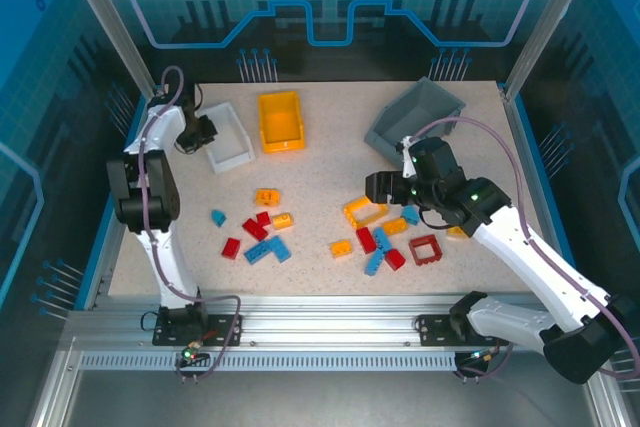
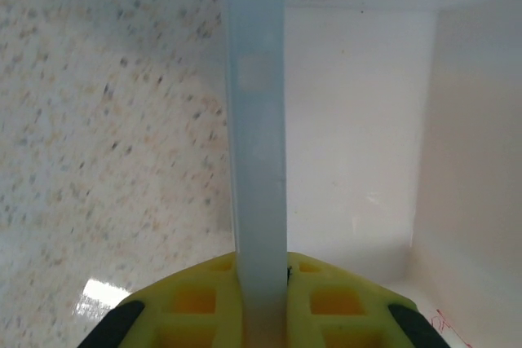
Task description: Sort the legos into containers by color
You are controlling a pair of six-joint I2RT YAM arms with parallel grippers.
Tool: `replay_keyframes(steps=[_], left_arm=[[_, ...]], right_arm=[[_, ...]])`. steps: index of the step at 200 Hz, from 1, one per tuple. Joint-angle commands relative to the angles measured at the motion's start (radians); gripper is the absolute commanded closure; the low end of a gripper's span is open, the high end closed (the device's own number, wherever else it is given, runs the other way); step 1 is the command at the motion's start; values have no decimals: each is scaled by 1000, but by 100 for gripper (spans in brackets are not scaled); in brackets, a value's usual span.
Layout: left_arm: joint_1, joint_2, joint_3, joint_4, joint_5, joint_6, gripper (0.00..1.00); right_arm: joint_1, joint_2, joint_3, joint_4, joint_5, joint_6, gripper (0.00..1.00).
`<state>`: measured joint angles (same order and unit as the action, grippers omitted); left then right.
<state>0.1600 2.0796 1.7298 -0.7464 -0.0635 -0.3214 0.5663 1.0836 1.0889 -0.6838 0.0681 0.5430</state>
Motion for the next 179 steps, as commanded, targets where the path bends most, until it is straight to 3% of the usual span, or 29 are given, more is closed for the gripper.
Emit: replay_keyframes(steps=[1, 88, 110, 119, 137, 179], left_arm=[[-21, 68, 96, -33, 6, 82, 96], [-60, 118, 139, -28, 60, 220, 97], [-63, 106, 140, -34, 51, 216, 72], [-67, 89, 135, -33, 31, 214, 58], [-80, 41, 131, -35, -5, 205, 41], [-135, -125, 101, -15, 2, 103, 34]], right_arm=[[-18, 6, 40, -15, -27, -27, 17], [-47, 38, 53, -7, -49, -41, 17], [-48, 45, 55, 10, -45, -39, 17], [-49, 47, 56, 19, -45, -41, 16], [-48, 44, 58, 42, -45, -45, 16], [-27, -12, -13, 272, -57, -100, 14]])
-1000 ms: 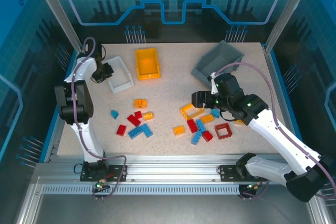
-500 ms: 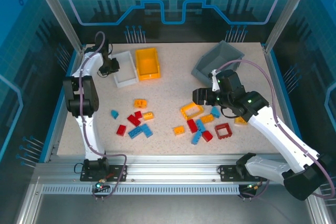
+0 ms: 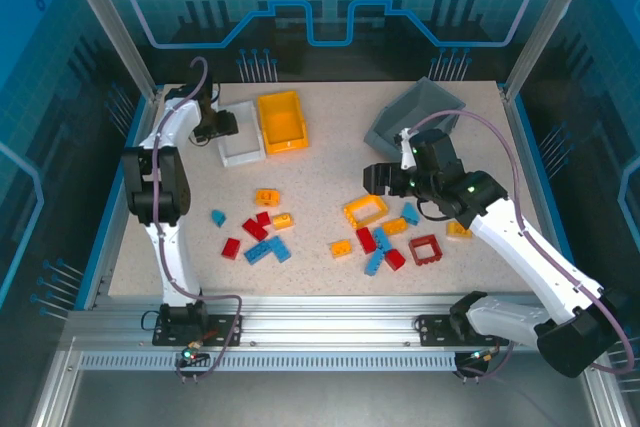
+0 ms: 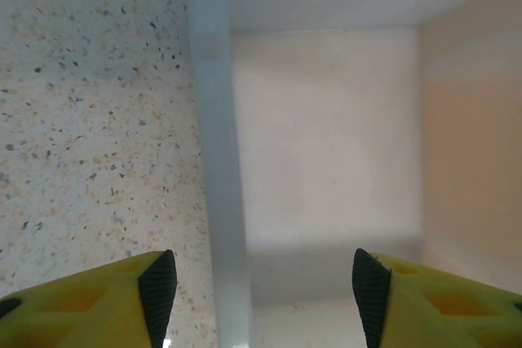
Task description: Sort the legos into containers by color
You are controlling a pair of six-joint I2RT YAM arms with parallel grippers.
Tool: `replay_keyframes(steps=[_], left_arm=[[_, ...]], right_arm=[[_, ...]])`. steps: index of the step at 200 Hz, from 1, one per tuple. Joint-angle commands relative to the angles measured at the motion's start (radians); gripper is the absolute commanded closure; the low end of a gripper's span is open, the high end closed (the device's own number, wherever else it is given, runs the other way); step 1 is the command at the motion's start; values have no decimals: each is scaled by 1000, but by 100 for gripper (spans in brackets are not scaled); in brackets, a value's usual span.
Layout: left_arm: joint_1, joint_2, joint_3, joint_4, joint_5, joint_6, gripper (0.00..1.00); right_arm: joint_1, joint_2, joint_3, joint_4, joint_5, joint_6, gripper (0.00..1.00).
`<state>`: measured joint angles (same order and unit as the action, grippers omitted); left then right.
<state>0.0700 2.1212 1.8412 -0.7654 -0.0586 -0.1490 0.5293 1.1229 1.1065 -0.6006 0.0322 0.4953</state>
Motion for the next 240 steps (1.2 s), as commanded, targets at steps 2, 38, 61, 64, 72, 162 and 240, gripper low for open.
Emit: replay_keyframes(steps=[2, 38, 61, 64, 72, 162, 240], left_arm=[[-51, -174, -12, 6, -1, -75, 34], [-138, -130, 54, -29, 39, -152, 26], [-152, -23, 161, -90, 55, -185, 21], [-153, -8, 172, -98, 54, -187, 21], [-154, 31, 215, -119, 49, -191, 21], [-163, 275, 416, -207, 39, -170, 30], [-212, 280, 400, -196, 13, -70, 66]], right_arm=[[12, -53, -38, 203, -18, -53, 14], [37, -45, -133, 496, -5, -78, 14], [44, 12, -95, 531, 5, -76, 13], [44, 21, -85, 526, 5, -76, 13], [48, 42, -64, 514, 7, -77, 13], [51, 87, -42, 457, 43, -70, 13], [-187, 161, 39, 179, 196, 96, 15]])
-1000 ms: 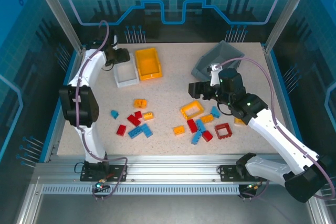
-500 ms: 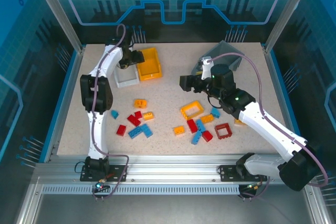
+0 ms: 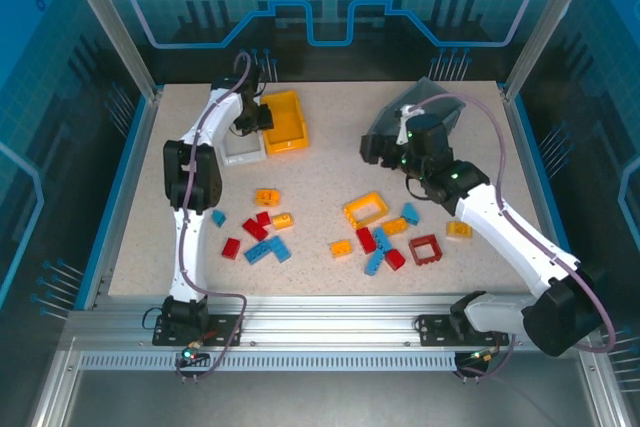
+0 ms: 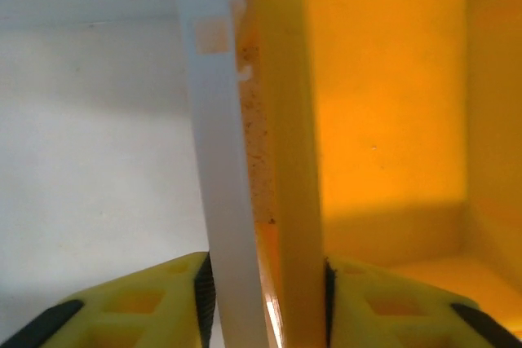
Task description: Sort the legos into containers by color
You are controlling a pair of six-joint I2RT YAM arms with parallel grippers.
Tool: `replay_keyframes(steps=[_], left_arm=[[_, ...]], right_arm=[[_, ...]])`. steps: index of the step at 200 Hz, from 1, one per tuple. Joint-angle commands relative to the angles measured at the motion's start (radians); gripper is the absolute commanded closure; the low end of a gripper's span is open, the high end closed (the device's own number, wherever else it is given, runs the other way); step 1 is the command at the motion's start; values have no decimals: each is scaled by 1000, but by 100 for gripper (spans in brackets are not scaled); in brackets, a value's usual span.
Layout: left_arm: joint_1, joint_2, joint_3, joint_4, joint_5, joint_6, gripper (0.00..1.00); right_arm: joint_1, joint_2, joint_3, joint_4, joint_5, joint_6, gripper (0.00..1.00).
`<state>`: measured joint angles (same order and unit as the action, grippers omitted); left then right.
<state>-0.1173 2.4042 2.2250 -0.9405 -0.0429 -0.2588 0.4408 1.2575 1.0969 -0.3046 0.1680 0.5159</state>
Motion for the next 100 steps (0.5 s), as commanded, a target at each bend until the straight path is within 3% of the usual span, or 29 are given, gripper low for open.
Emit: replay_keyframes(steps=[1, 54, 100], left_arm=[[-25, -3, 16, -21, -1, 39, 67], [-103, -85, -87, 35, 28, -7, 72], [-184, -128, -179, 108, 52, -118, 72]], right_arm=[[-104, 28, 50, -120, 61, 77, 15], [-322, 247, 166, -194, 53, 69, 15], [-400, 551, 406, -263, 4, 27, 19]])
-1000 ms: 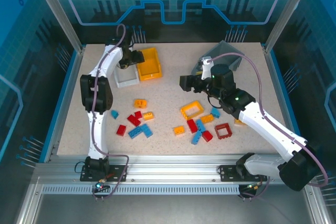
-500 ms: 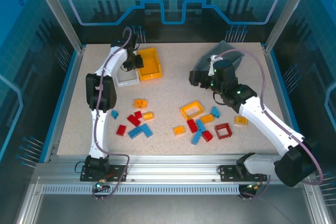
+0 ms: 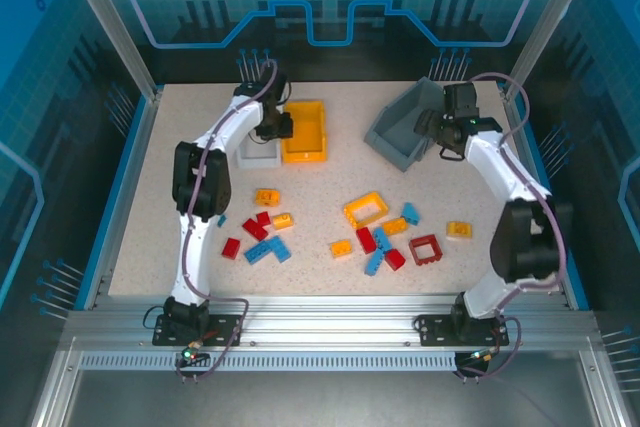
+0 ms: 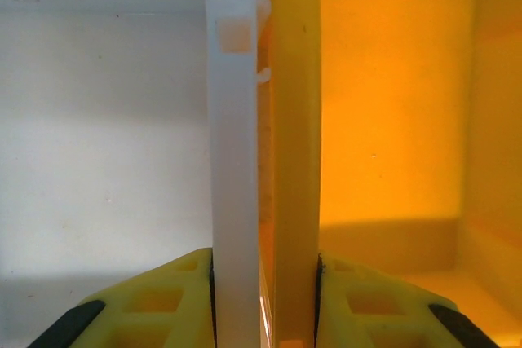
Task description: Sort the legos into containers by color
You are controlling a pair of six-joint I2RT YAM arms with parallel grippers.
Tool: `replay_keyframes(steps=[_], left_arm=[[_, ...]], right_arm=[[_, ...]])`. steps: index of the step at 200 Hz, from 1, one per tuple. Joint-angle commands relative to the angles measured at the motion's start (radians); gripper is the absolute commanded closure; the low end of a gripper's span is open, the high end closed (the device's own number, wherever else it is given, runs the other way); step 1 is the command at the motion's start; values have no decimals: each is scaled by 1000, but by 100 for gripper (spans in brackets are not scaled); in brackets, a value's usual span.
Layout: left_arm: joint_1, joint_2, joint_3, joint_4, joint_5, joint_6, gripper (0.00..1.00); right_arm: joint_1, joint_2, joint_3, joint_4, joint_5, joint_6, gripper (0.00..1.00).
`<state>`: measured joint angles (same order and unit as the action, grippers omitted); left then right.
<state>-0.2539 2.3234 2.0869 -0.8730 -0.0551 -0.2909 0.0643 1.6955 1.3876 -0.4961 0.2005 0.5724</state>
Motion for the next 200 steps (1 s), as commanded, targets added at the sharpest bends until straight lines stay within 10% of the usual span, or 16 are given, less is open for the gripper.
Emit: replay_keyframes(steps=[1, 101, 200], left_arm=[[-50, -48, -42, 41, 65, -89, 72], [-125, -39, -66, 76, 52, -197, 72], [-148, -57, -82, 51, 0, -199, 64]], right_arm=[[-24, 118, 120, -74, -28, -30, 19], [37, 292, 271, -185, 92, -276, 75], [127, 297, 284, -186, 26, -440, 74]])
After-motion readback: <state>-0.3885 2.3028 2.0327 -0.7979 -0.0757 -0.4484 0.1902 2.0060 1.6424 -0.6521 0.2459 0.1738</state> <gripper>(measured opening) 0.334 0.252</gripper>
